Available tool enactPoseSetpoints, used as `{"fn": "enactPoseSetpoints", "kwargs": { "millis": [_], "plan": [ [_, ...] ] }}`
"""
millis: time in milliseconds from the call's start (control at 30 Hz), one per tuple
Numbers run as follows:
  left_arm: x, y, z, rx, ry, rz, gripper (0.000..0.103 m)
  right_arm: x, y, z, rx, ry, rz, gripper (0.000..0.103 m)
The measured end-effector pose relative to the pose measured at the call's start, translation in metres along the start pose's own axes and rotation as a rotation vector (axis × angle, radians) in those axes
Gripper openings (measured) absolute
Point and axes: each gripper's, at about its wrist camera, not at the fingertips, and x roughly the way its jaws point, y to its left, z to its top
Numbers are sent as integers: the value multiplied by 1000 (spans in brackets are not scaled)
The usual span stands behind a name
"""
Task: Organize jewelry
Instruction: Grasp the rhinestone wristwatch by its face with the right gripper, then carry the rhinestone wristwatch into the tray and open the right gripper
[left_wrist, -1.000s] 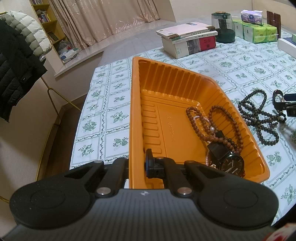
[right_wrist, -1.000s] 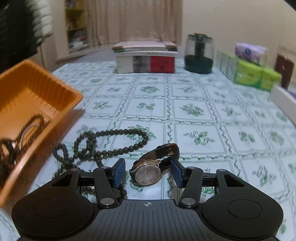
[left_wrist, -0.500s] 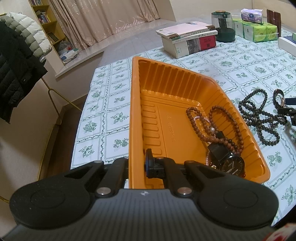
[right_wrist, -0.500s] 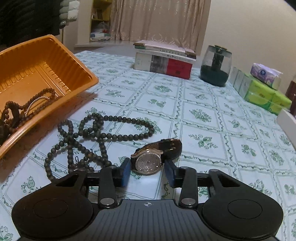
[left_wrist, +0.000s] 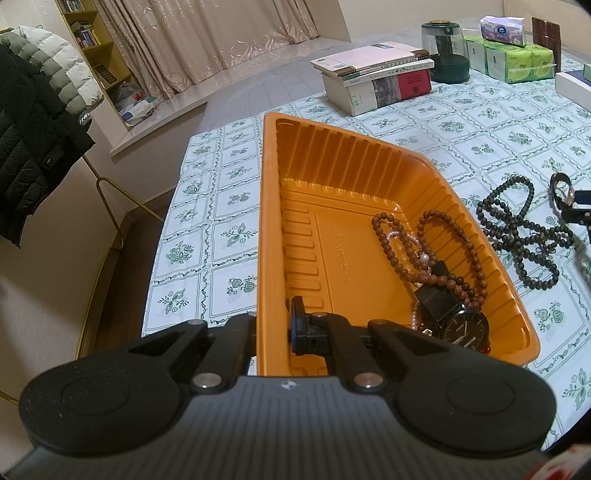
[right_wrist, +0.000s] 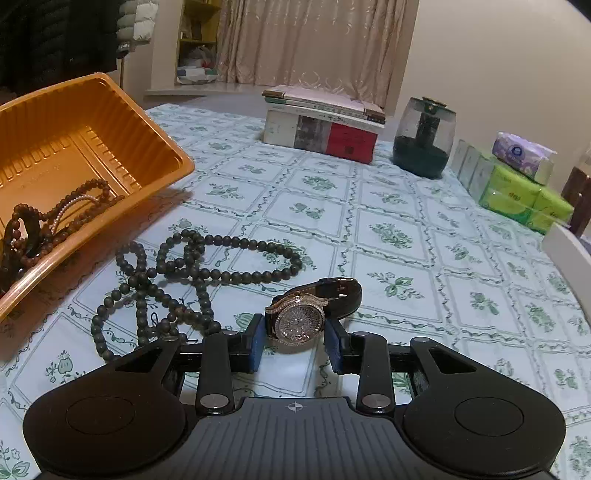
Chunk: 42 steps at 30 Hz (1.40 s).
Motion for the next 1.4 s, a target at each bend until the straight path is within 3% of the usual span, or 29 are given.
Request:
{"fn": "enactPoseSetpoints", "kwargs": {
  "millis": [233, 867, 1167, 1400],
  "plan": [
    [0, 0, 0, 0, -1, 1, 4, -9, 0, 14, -6, 5, -28, 34],
    [0, 0, 2, 4, -2, -7, 4, -19, 25, 56, -22, 10, 25, 34],
    [0, 0, 2, 3, -2, -7, 4, -22, 44, 74, -43, -16, 83, 34],
    [0, 0, 2, 3, -2, -7, 4, -28, 75, 92, -84, -58, 197, 34]
  ]
}}
